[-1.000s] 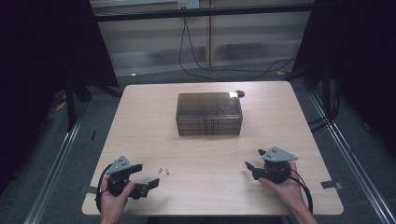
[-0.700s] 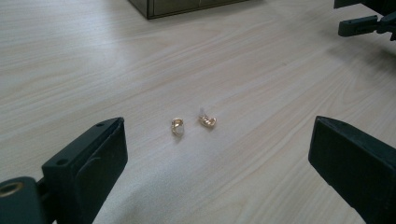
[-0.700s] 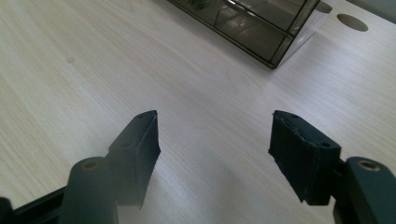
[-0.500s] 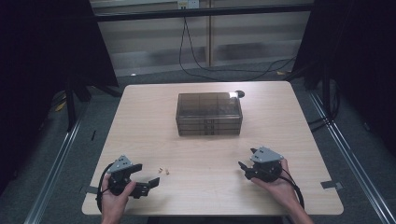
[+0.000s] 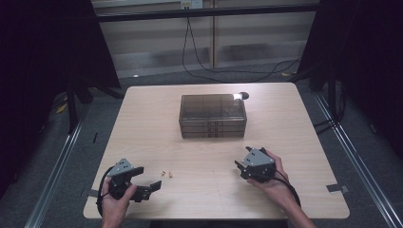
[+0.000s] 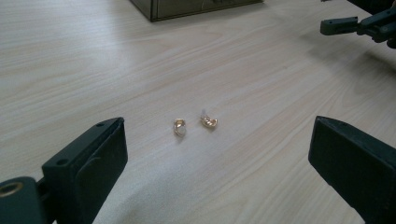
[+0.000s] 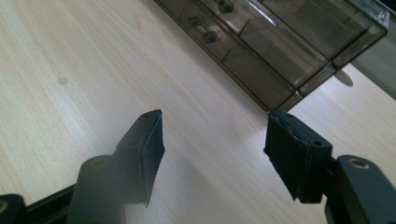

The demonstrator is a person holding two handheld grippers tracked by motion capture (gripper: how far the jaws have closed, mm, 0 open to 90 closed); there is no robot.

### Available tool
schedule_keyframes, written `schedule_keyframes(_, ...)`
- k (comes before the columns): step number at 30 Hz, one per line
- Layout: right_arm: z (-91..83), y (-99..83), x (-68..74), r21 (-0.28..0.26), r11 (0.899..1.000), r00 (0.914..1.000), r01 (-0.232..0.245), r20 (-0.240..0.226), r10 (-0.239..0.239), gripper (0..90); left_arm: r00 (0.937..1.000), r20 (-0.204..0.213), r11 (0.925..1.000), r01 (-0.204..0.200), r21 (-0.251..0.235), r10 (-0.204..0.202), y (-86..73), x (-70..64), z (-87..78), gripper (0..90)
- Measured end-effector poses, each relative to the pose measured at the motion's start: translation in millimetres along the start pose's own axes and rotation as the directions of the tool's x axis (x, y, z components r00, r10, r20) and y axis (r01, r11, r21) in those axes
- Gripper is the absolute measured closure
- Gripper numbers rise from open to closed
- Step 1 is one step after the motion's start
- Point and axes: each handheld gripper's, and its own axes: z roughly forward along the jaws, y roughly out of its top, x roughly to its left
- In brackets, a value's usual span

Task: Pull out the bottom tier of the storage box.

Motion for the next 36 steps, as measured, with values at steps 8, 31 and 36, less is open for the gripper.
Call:
schedule_keyframes(8, 8.9, 13.1, 3.2, -0.015, 0.999, 0.9982, 0.046, 0.038, -0.045, 40.3, 1.0, -0.002, 1.0, 0.001, -0.003, -0.001, -0.7, 1.1, -2.1, 4.7)
schedule_keyframes(31, 38.3, 33.0, 17.7, 0.039, 0.958, 0.9525, 0.284, 0.104, -0.286, 57.5, 0.9999, -0.009, 0.9999, -0.01, -0.005, 0.01, -2.7, 1.3, -5.2, 5.5)
schedule_keyframes(36, 42.9, 33.8, 23.1, 0.05, 0.944, 0.9359, 0.327, 0.122, -0.33, 58.7, 0.9999, -0.012, 1.0, -0.004, -0.006, 0.004, -2.9, 1.8, -5.2, 5.5)
